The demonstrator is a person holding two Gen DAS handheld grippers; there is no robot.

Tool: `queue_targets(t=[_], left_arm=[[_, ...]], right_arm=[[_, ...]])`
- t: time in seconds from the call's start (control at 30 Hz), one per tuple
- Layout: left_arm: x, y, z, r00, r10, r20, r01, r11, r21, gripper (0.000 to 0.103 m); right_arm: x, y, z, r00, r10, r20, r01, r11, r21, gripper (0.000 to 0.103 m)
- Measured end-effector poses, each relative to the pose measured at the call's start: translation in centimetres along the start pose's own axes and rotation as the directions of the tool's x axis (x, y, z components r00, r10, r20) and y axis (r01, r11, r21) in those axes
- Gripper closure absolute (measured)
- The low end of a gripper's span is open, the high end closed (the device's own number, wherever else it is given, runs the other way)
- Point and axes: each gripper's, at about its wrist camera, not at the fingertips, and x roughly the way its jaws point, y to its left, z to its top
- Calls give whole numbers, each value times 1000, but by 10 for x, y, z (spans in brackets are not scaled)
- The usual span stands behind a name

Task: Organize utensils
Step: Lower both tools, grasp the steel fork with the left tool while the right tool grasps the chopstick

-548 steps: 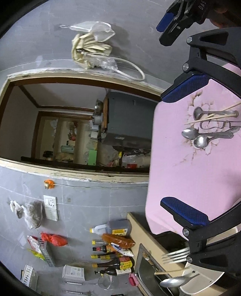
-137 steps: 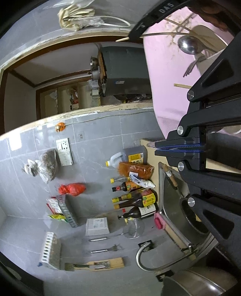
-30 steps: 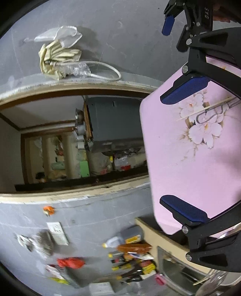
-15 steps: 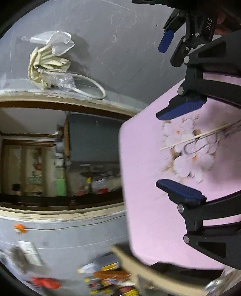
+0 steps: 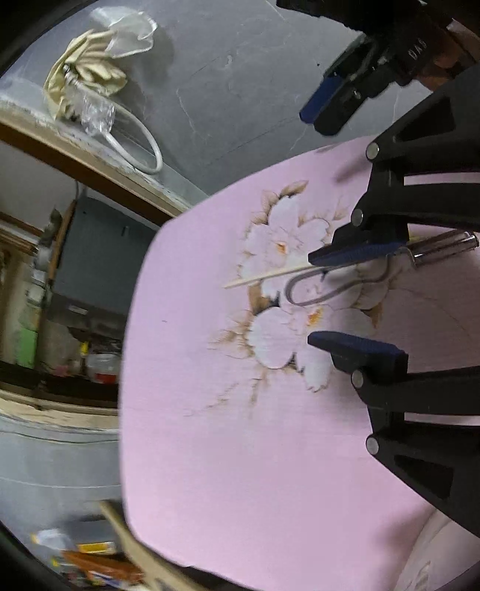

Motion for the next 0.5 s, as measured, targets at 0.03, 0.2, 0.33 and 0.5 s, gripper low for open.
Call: queue_targets(t=[0.03,0.2,0.33,0.5], left_arm=[[3,3,0,1000,-6,-11,6,1000,-12,73],[15,12,2,998,-37,-51,35,998,-48,80],[21,17,6,996,-66,-60,62,995,-79,84],[32,22,10,991,-105,-80,94,988,-124,89]], right_arm=[[4,1,0,1000,6,-8,-6,1000,0,58],[30,6,3,998,27,-54,-28,1000,-13,66],[49,9,11,995,52,-83,-54,998,-13,69],[74,13,24,990,73,-122,-75,997,-11,72]])
